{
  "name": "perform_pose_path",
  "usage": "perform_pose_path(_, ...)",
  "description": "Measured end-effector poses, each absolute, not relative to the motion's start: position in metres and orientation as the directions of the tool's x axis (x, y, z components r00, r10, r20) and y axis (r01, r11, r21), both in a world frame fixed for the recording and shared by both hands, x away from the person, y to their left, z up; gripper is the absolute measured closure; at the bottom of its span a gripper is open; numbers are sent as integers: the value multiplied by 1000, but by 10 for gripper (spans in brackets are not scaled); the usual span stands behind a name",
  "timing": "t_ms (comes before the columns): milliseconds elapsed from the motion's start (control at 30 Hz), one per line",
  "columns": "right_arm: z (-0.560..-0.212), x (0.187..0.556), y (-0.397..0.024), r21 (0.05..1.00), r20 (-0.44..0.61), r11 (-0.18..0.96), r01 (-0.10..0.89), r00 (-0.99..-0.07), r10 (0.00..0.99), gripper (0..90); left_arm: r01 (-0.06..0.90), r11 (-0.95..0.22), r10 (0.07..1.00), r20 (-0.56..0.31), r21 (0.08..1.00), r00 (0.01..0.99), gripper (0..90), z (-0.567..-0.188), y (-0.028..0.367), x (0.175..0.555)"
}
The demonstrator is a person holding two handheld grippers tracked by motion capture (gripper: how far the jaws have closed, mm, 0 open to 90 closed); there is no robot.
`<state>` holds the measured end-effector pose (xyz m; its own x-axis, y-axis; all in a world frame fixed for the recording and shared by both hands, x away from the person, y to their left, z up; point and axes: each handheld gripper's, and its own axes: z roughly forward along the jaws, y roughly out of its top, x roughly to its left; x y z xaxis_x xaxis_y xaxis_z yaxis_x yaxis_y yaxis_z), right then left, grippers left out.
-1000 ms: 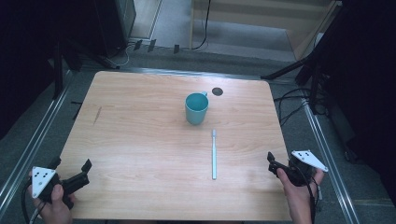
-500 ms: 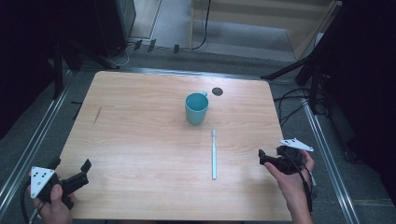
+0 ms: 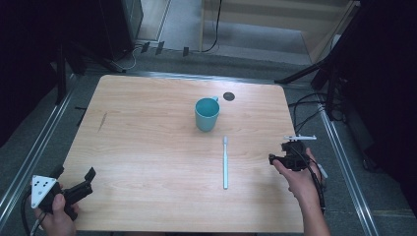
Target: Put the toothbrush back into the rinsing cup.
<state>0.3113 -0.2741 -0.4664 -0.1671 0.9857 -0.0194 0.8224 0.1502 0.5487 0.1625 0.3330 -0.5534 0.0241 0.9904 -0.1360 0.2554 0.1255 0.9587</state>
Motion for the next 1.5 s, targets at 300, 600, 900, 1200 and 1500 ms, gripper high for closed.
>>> perform_pose_path(300,-462,324,-262,454,-10,177,873,-194,981,405,259,125,990,-136,958,26,0,-553,333,163)
perform_pose_path(600,-460,339,-249,346,26,124,930,-141,990,454,259,130,989,-142,957,30,0,-553,334,163)
perform_pose_path(900,-459,344,-242,283,40,86,955,-101,994,520,259,130,989,-143,957,31,0,-553,334,163)
perform_pose_path(1200,-459,347,-243,224,14,35,974,-39,999,518,262,125,990,-138,957,32,0,-553,333,163)
perform_pose_path(1500,-457,346,-250,188,-38,-7,982,14,999,514,262,122,990,-136,957,34,0,-553,333,163)
